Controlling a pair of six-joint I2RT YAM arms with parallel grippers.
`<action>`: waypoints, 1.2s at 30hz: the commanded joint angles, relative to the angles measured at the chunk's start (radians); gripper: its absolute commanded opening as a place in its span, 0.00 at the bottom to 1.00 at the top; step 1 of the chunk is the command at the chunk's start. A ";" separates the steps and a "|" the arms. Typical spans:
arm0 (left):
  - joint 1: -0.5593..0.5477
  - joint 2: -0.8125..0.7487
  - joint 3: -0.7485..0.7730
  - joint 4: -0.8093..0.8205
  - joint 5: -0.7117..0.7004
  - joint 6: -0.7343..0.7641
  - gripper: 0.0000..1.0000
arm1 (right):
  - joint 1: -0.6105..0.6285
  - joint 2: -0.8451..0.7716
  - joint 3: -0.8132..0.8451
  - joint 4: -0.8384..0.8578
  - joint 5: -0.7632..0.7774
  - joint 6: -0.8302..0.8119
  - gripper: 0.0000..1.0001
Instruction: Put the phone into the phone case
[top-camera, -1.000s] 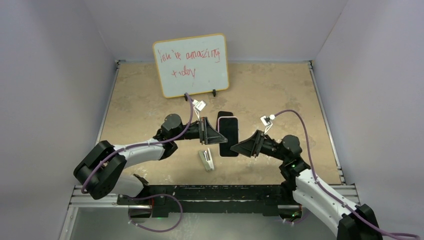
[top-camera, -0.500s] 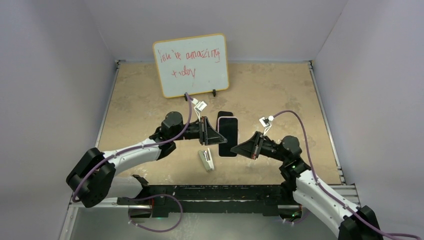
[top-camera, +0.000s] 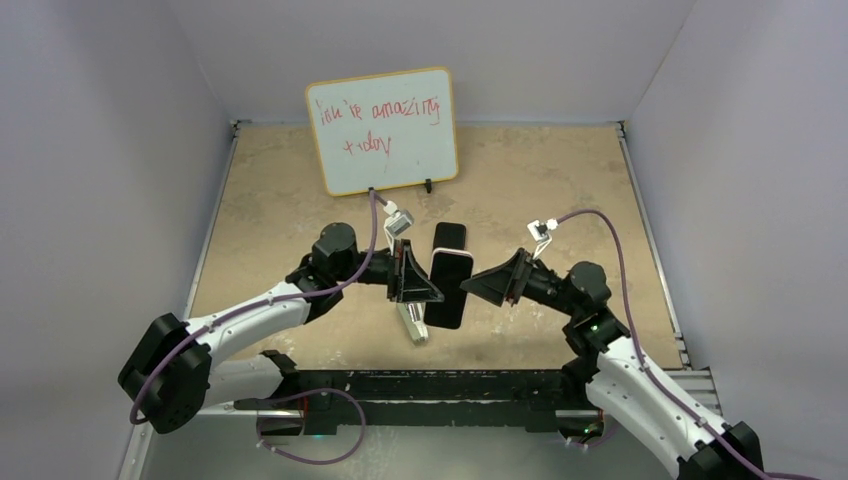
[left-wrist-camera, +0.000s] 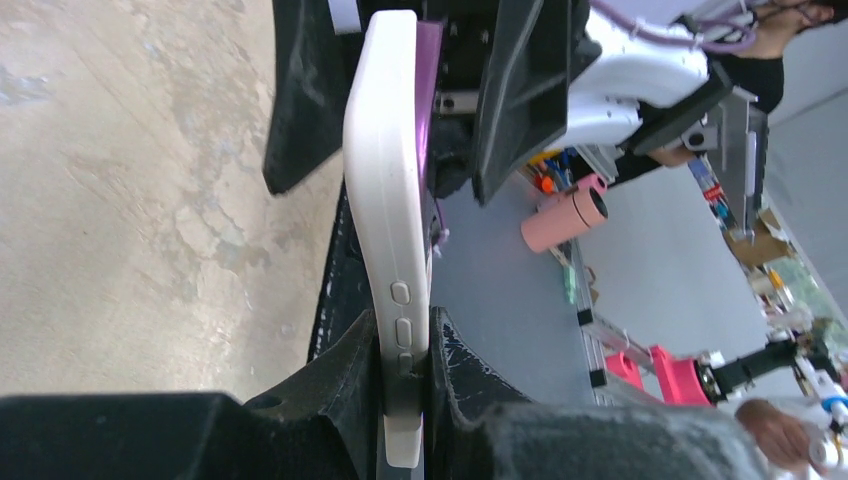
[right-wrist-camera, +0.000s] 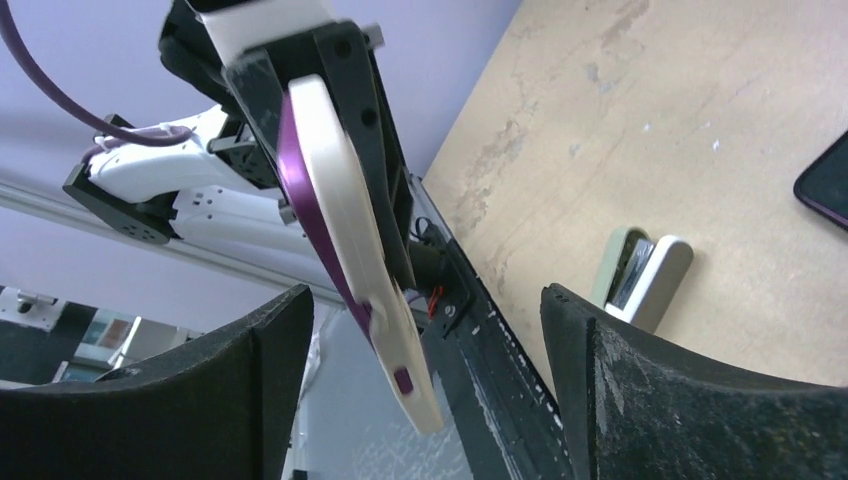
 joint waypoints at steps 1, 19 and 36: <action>0.001 -0.018 0.054 0.003 0.120 0.056 0.00 | -0.001 0.047 0.128 -0.034 -0.007 -0.111 0.85; 0.001 0.021 0.071 -0.092 0.096 0.099 0.00 | -0.001 0.215 0.236 0.033 -0.131 -0.146 0.51; 0.001 0.083 0.176 -0.543 -0.157 0.246 0.00 | -0.001 0.198 0.267 -0.067 -0.057 -0.168 0.23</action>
